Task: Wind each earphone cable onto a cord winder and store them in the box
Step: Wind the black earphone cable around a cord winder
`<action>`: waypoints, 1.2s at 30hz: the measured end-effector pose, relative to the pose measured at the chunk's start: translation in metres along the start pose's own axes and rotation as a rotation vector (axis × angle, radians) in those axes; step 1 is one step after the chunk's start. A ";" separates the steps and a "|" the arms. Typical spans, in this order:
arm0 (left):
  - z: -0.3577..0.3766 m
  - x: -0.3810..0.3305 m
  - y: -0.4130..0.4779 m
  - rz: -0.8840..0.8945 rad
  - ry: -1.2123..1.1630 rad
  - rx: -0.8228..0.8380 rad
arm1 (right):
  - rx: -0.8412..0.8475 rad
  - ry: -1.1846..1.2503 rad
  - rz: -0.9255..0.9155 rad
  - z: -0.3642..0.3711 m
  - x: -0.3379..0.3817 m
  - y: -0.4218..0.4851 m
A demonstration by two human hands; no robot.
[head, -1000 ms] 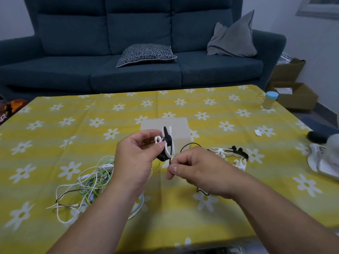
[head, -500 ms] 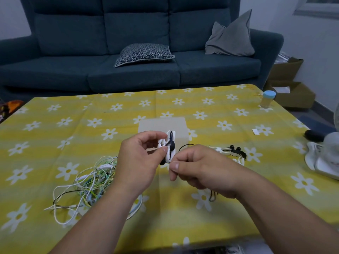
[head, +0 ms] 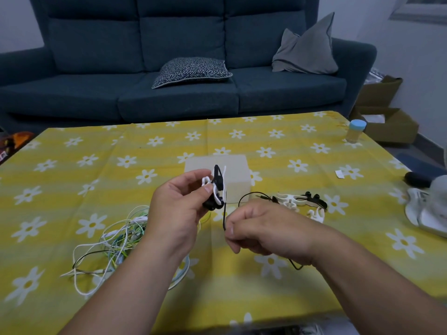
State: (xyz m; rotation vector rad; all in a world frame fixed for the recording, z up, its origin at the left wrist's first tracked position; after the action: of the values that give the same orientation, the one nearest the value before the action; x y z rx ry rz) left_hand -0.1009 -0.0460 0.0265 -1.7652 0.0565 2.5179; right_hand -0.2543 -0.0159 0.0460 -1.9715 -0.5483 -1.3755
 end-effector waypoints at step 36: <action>0.017 0.001 -0.014 -0.055 0.049 0.318 | -0.803 0.082 -0.068 -0.042 -0.010 -0.016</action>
State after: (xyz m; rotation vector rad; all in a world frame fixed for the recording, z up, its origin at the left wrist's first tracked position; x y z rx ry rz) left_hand -0.1159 -0.0309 0.0312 -1.6749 0.3831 2.2740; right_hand -0.2957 -0.0349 0.0502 -2.4955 0.0036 -1.9047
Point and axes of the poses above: each hand's wrist, its own y-axis towards the middle knuckle, its own z-axis out of the palm, x = y × z, the point moved 1 cm from there along y, towards the middle knuckle, and after that the axes turned 9 degrees about x, right-handed, at the moved point
